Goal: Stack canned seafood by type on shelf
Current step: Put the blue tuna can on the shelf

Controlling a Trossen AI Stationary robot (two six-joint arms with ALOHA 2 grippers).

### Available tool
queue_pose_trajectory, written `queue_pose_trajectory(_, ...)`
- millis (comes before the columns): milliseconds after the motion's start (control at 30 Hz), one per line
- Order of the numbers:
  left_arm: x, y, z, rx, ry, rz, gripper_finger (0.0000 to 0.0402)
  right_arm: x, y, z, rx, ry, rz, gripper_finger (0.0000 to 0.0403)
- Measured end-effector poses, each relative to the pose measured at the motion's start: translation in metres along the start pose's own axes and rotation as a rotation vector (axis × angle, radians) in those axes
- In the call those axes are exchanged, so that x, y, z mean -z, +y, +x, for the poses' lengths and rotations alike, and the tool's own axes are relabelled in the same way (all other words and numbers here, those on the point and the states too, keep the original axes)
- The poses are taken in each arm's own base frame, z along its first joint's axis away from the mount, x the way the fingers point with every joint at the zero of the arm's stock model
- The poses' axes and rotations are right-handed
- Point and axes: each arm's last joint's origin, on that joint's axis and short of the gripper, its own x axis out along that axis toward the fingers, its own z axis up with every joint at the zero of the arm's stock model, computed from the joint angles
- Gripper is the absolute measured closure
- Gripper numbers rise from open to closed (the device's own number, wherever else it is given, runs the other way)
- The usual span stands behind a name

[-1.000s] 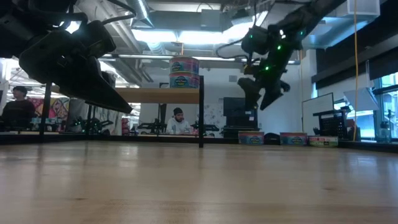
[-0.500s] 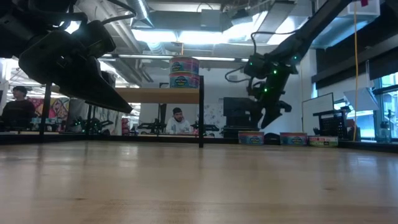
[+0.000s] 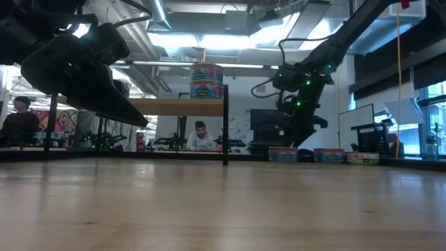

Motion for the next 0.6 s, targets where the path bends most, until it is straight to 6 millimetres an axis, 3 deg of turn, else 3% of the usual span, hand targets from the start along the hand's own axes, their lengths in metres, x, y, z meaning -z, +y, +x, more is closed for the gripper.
queue_pose_trajectory(233, 0.000, 0.000, 0.000, 0.000, 0.000, 0.000, 0.0229, 0.006, 0.010, -0.003, -0.062, 0.046, -0.045, 0.0253)
queue_pose_trajectory(600, 0.000, 0.000, 0.000, 0.000, 0.000, -0.001, 0.0229, 0.035, 0.060, -0.017, -0.117, 0.136, -0.214, 0.0253)
